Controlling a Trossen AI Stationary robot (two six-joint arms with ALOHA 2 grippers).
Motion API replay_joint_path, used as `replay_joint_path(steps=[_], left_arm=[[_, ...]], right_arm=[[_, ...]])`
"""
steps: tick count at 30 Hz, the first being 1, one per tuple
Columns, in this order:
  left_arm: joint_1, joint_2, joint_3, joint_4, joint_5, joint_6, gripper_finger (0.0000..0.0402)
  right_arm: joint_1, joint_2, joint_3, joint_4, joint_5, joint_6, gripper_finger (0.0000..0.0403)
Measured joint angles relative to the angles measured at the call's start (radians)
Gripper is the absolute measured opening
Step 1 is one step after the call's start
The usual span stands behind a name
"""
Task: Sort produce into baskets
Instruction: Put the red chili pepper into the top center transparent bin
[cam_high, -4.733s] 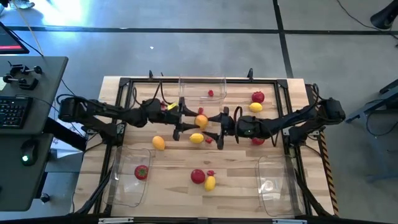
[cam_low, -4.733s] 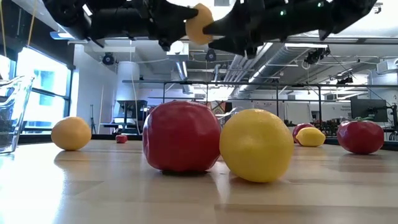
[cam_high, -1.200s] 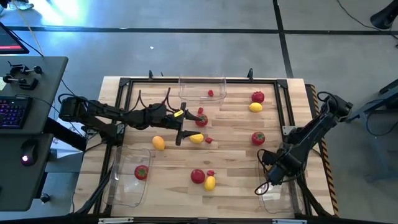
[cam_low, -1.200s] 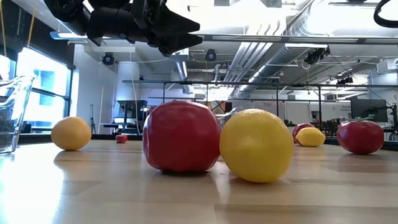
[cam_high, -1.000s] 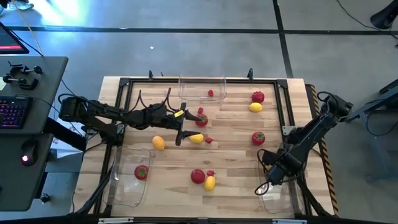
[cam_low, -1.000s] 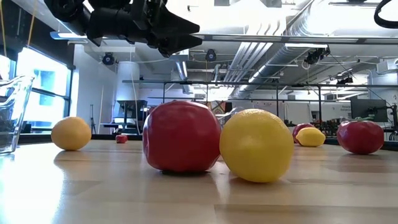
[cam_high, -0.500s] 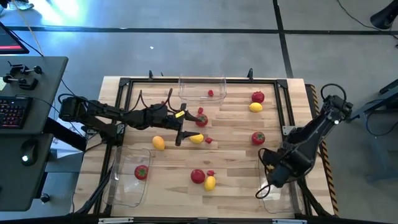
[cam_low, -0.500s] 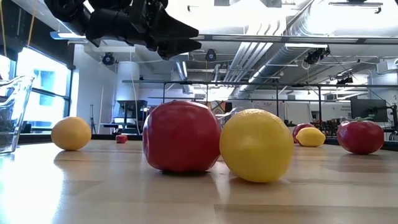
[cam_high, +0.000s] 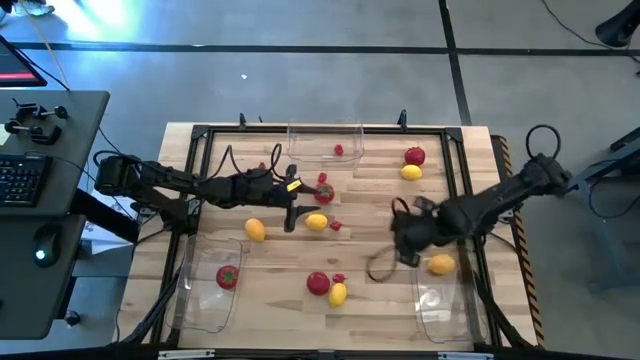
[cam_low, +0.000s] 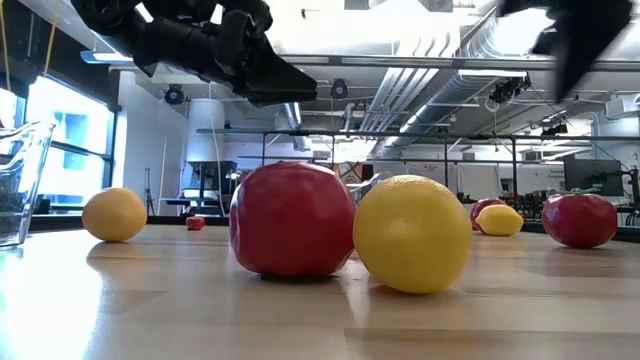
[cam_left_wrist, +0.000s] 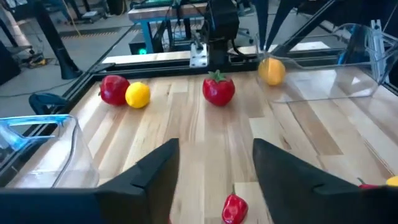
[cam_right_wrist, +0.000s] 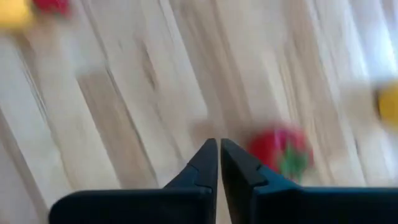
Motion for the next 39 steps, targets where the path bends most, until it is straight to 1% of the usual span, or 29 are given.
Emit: replay_joint_path(steps=[2,4,7,11,14,18,20,22,24,29,34,37,39], left_arm=[[0.000,0.000,0.000,-0.001,0.000,0.000,0.0158],[0.000,0.000,0.000,-0.012,0.000,0.006,0.0130],[0.000,0.000,0.000,-0.029,0.000,0.035,0.0087],[0.007,0.000,0.000,-0.034,0.005,0.052,0.0036],[0.017,0.000,0.000,-0.041,0.007,0.052,0.0009],[0.022,0.000,0.000,-0.045,0.008,0.043,0.0004],[0.022,0.000,0.000,-0.043,0.038,0.027,0.0004],[0.022,0.000,-0.008,-0.011,0.082,0.018,0.0002],[0.021,-0.001,-0.023,0.025,0.103,0.015,0.0001],[0.034,0.000,-0.047,0.056,0.111,0.015,0.0001],[0.058,0.000,-0.047,0.062,0.111,0.041,0.0001],[0.072,0.000,-0.047,0.061,0.112,0.042,0.0001],[0.077,0.000,-0.047,0.060,0.112,0.042,0.0001]], right_arm=[[-0.056,0.007,0.000,0.111,0.008,-0.120,0.0018],[-0.096,0.017,-0.011,0.228,0.010,-0.231,0.0010],[-0.147,0.019,-0.082,0.421,0.006,-0.342,0.0003],[-0.188,0.020,-0.238,0.670,0.006,-0.360,0.0003],[-0.197,0.020,-0.354,0.873,-0.003,-0.347,0.0002],[-0.197,0.035,-0.488,1.156,-0.005,-0.322,0.0014],[-0.191,0.059,-0.530,1.256,-0.003,-0.326,0.0029],[-0.185,0.094,-0.543,1.313,0.016,-0.341,0.0052],[-0.183,0.133,-0.541,1.342,0.041,-0.363,0.0079],[-0.192,0.245,-0.503,1.405,0.108,-0.409,0.0147],[-0.223,0.338,-0.452,1.430,0.109,-0.415,0.0202],[-0.239,0.377,-0.422,1.435,0.107,-0.416,0.0225],[-0.253,0.398,-0.408,1.431,0.086,-0.417,0.0234]])
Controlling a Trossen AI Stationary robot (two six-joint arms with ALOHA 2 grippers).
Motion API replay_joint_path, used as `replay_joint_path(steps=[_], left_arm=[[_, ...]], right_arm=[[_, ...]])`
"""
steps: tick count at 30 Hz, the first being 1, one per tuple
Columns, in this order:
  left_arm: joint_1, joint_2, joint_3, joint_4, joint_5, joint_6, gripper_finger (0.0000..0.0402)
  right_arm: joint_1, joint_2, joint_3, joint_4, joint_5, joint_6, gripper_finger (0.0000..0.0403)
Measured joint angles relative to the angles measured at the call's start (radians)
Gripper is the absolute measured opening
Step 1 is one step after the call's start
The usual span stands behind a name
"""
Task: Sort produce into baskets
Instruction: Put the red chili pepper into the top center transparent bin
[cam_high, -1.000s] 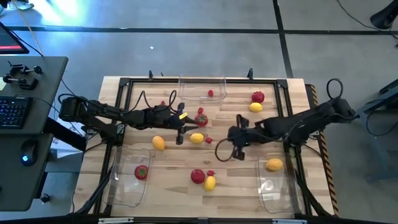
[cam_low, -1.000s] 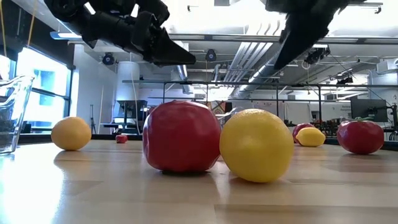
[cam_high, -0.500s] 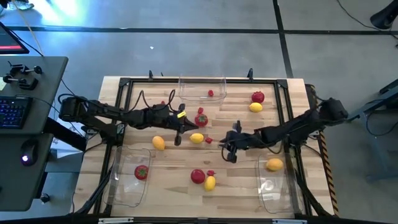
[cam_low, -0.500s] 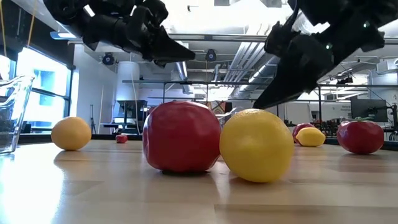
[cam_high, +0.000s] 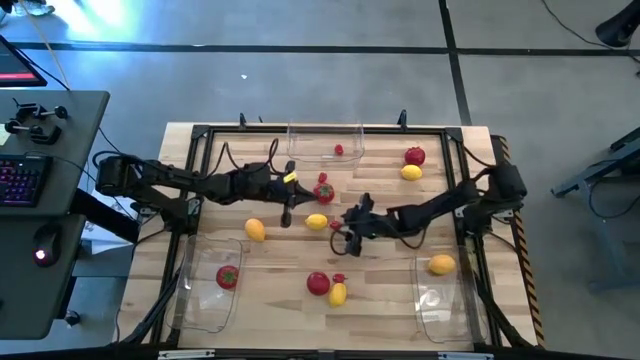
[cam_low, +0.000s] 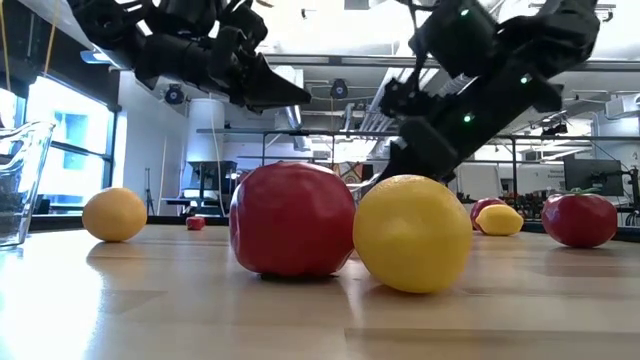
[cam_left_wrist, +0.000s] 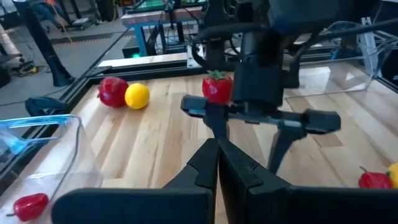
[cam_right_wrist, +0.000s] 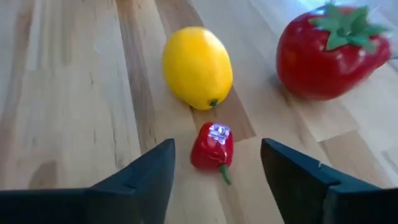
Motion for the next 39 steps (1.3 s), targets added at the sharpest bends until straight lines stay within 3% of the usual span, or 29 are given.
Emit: replay_joint_path(steps=[7,17,39], left_arm=[[0.002,0.000,0.000,-0.006,0.011,0.000,0.0000],[0.002,0.000,0.000,-0.020,0.011,0.000,0.0000],[0.002,0.000,0.000,-0.044,0.010,0.002,0.0000]], right_arm=[[-0.047,0.058,0.013,0.031,-0.047,0.010,0.0227],[-0.068,0.057,0.013,0.027,-0.139,0.079,0.0132],[-0.097,0.057,0.013,0.033,-0.132,0.090,0.0121]])
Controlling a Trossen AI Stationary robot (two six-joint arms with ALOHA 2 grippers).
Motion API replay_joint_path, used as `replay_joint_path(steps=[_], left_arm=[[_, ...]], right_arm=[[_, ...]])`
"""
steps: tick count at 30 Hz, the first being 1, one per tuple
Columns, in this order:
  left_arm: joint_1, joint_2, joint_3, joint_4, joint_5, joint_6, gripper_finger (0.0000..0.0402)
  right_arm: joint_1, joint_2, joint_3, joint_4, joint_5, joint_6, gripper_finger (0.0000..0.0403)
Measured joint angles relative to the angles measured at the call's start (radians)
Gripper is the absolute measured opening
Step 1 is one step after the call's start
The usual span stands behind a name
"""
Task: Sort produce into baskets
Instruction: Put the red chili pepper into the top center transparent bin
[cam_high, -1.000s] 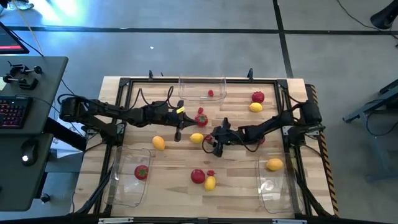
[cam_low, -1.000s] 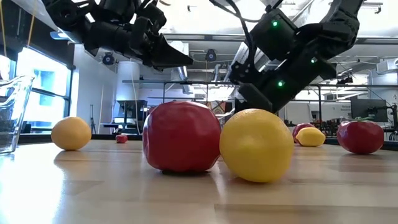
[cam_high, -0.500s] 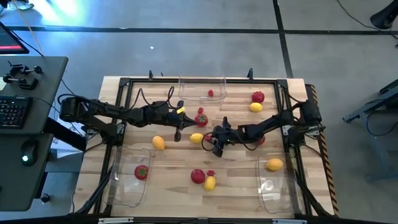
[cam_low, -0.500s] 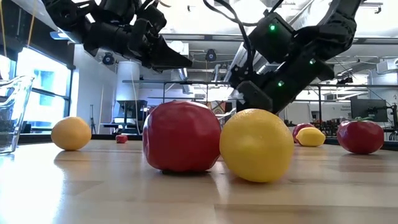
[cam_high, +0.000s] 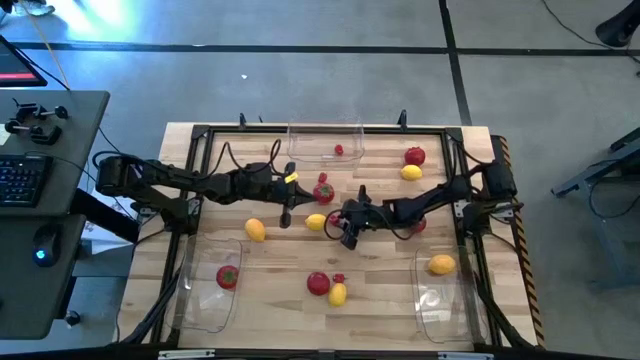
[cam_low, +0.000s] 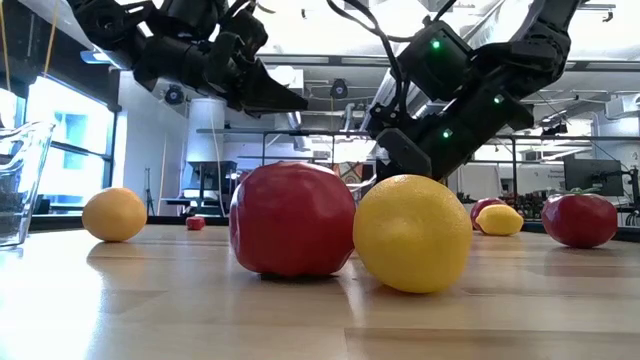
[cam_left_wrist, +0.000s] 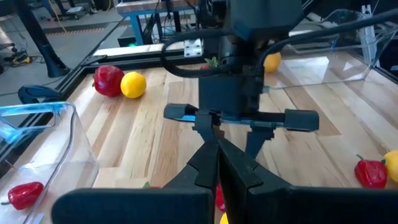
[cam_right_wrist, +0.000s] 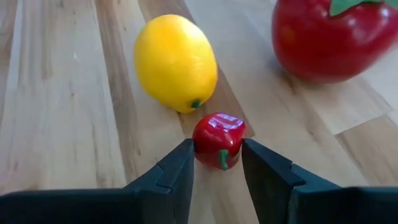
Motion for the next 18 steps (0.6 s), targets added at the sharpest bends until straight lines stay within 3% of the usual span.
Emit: replay_joint_path(steps=[11,18], left_arm=[[0.021,-0.014,0.000,-0.034,0.000,0.006,0.0000],[0.043,-0.069,0.000,-0.096,-0.001,0.008,0.0000]], right_arm=[[-0.004,-0.035,0.008,-0.013,-0.009,-0.085,0.0012],[-0.037,-0.123,0.103,-0.148,-0.003,-0.215,0.0004]])
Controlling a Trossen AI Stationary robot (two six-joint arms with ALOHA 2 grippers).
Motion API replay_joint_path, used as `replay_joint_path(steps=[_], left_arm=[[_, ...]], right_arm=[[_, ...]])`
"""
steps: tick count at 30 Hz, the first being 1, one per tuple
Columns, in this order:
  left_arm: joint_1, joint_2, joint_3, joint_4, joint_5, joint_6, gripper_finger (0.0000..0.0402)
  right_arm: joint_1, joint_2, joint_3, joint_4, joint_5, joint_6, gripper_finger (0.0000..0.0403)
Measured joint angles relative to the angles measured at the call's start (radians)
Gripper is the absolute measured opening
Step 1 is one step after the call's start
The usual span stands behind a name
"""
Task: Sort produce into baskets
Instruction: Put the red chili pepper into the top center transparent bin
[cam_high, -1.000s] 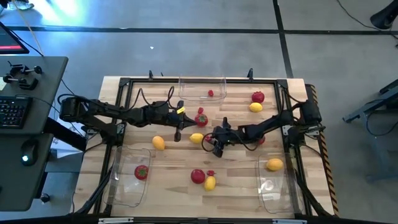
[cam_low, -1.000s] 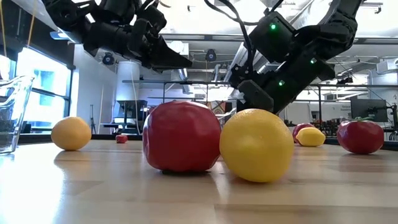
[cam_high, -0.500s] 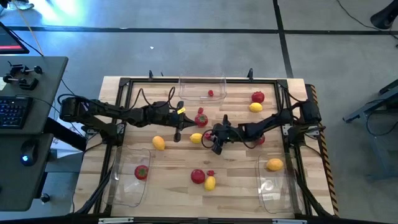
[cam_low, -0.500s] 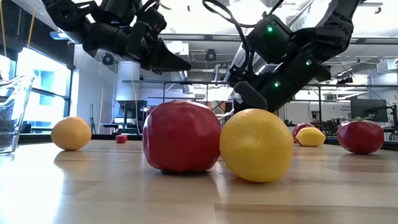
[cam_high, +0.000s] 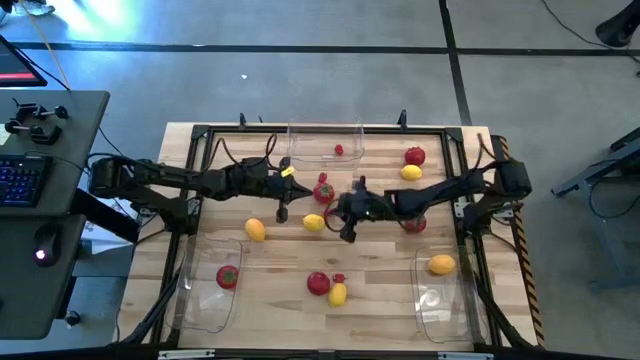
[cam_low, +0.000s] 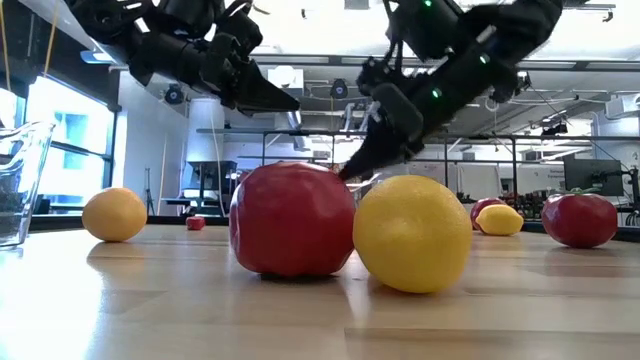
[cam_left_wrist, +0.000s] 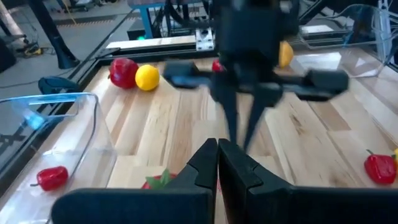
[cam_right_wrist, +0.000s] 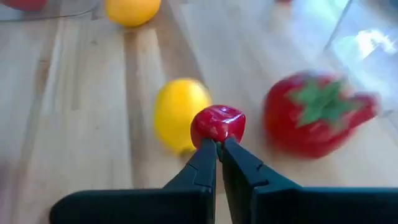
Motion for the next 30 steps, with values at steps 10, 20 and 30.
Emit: replay_joint_path(steps=[10,20,30], left_arm=[[0.010,-0.058,0.000,-0.068,0.002,0.033,0.0000],[0.024,0.052,0.000,0.059,0.013,0.016,0.0000],[0.005,0.096,0.000,0.162,0.021,0.000,0.0000]], right_arm=[[-0.236,-0.029,0.212,-0.214,0.056,-0.147,0.0001],[-0.521,0.103,0.466,-0.479,-0.039,-0.166,0.0001],[-0.629,0.342,0.759,-0.769,-0.164,-0.151,0.0000]])
